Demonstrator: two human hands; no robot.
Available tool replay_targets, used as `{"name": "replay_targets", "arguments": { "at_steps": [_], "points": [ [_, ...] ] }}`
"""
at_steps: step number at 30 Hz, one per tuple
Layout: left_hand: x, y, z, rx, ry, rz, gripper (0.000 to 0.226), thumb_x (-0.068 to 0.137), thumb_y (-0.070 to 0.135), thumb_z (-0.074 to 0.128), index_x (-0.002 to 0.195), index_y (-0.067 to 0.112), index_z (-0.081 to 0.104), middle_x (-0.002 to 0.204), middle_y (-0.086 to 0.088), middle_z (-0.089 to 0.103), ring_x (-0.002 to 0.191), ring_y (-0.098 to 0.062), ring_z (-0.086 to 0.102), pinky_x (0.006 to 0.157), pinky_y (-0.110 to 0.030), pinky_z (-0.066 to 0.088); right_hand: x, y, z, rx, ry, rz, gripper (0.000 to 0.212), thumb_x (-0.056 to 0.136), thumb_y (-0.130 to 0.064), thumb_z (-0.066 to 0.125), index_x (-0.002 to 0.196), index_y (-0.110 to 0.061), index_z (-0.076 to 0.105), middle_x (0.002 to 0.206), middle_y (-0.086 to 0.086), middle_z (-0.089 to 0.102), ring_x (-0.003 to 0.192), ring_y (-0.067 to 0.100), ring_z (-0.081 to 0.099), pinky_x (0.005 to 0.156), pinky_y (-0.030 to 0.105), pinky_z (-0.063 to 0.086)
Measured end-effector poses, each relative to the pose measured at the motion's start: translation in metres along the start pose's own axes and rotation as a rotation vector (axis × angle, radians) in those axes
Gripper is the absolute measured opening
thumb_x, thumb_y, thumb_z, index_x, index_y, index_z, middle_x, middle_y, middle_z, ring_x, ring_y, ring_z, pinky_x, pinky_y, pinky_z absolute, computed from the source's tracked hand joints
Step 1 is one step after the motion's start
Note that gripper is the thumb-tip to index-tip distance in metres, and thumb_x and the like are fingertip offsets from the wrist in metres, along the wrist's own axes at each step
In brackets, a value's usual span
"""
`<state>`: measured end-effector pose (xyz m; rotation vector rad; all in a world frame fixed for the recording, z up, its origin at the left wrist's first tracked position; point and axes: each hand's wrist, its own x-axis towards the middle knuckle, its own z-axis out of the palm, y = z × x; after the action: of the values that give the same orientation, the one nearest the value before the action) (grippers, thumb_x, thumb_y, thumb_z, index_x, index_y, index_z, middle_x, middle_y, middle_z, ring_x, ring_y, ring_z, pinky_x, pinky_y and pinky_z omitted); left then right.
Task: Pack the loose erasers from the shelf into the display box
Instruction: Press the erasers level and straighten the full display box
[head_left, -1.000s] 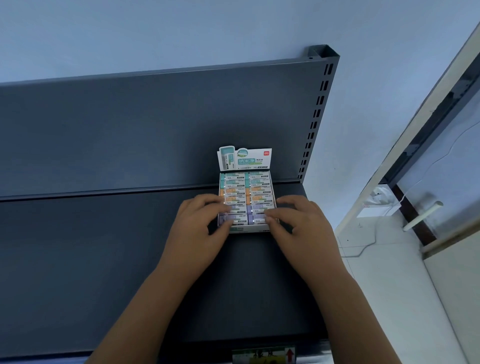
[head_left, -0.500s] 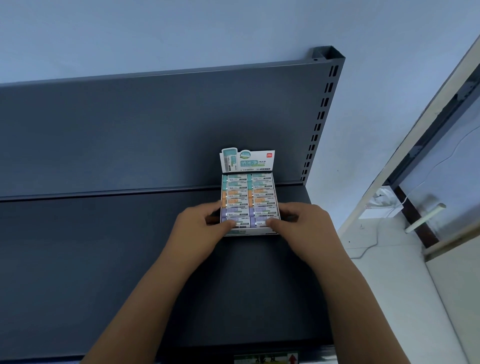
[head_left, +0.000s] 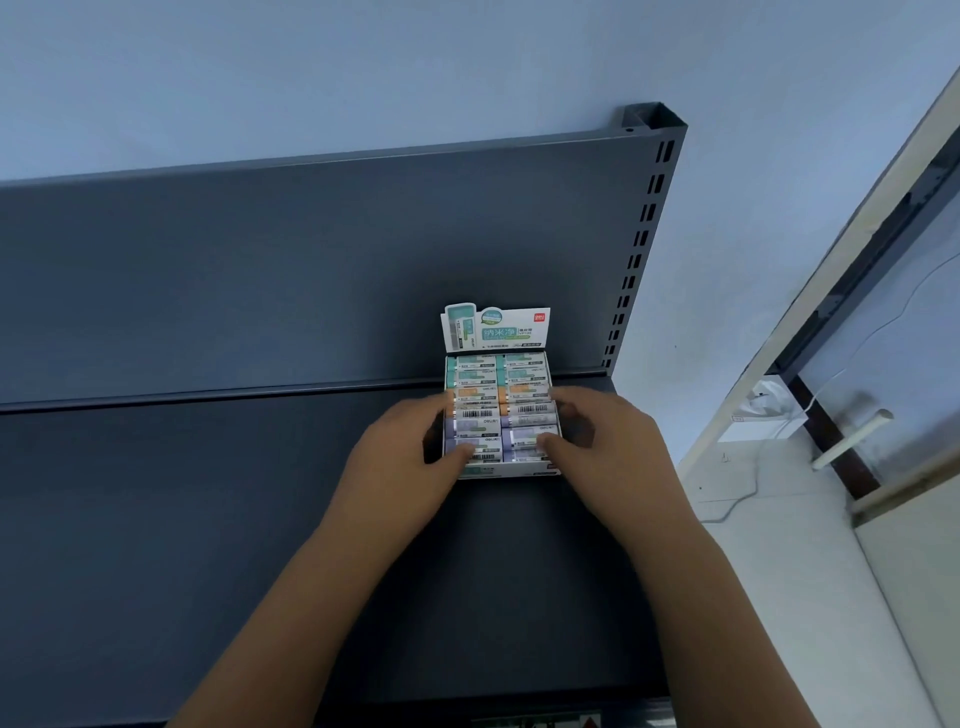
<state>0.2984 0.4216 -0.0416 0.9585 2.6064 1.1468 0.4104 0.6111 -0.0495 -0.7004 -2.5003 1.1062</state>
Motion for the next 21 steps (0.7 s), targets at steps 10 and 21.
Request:
{"name": "replay_targets", "arguments": {
  "at_steps": [10, 21],
  "points": [
    [-0.006, -0.010, 0.012, 0.465, -0.009, 0.333, 0.049, 0.099, 0.046, 0.044, 0.128, 0.014, 0.067, 0.134, 0.003, 0.064, 0.130, -0.022, 0.053, 0.100, -0.044, 0.052, -0.016, 0.007, 0.016, -0.434, 0.122, -0.308, 0.035, 0.093, -0.036, 0.053, 0.120, -0.026, 0.073, 0.136, -0.002, 0.062, 0.115, 0.025, 0.057, 0.087, 0.044, 0.054],
    [-0.015, -0.019, 0.015, 0.556, -0.075, 0.315, 0.060, 0.100, 0.052, 0.039, 0.150, 0.019, 0.043, 0.155, 0.007, 0.042, 0.146, -0.015, 0.033, 0.113, -0.044, 0.039, -0.029, 0.003, 0.015, -0.594, 0.088, -0.269, 0.052, 0.095, -0.049, 0.044, 0.143, -0.028, 0.050, 0.148, -0.008, 0.051, 0.127, 0.018, 0.048, 0.099, 0.040, 0.045]
  ]
}}
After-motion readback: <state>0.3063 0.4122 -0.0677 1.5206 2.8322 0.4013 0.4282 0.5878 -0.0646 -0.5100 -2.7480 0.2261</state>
